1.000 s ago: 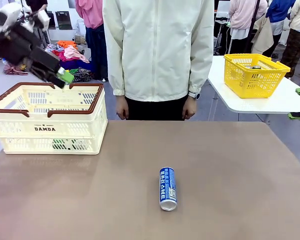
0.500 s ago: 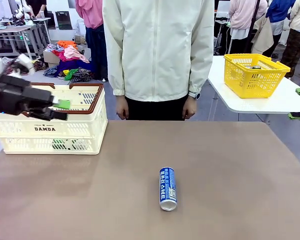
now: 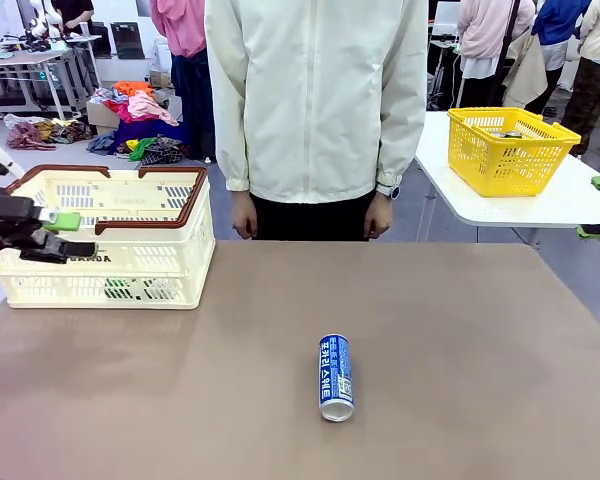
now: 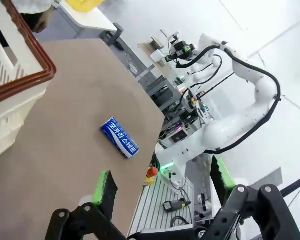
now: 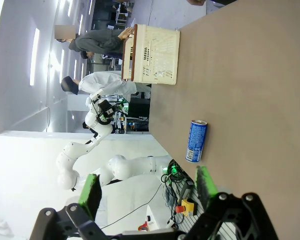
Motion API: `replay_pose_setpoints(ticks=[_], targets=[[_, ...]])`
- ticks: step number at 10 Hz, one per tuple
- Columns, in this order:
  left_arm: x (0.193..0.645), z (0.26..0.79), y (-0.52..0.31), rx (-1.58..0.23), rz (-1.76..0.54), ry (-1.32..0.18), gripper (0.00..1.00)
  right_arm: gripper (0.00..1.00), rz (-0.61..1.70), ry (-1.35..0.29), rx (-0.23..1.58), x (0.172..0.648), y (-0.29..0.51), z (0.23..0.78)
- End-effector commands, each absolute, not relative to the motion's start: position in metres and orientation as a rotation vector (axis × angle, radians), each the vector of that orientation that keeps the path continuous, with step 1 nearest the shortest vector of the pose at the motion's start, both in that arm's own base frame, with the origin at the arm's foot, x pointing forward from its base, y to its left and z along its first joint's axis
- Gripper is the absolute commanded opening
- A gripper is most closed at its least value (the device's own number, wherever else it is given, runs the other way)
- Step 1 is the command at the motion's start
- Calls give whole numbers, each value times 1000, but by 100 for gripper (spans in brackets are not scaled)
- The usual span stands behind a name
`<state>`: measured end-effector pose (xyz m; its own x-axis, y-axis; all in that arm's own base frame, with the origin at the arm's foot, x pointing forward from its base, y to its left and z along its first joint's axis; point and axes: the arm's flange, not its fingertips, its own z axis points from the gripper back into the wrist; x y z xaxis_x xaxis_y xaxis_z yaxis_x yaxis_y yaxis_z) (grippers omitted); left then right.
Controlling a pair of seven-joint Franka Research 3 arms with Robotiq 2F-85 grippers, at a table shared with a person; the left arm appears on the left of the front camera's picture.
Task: Place the drinks into the Shopping basket.
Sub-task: Pick up one drink and place it into the Shopping basket.
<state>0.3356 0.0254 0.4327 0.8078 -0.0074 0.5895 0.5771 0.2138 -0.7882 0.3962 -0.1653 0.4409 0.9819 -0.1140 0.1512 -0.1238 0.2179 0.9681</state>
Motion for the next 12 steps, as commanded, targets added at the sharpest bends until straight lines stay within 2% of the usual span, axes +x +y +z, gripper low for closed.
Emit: replay_pose_setpoints(ticks=[1, 12], targets=[[337, 444, 16, -1279, -419, -540, 100, 100, 13, -207, 1357, 396, -164, 444], [337, 444, 16, -1279, -419, -540, 100, 100, 13, -207, 1357, 396, -164, 444]])
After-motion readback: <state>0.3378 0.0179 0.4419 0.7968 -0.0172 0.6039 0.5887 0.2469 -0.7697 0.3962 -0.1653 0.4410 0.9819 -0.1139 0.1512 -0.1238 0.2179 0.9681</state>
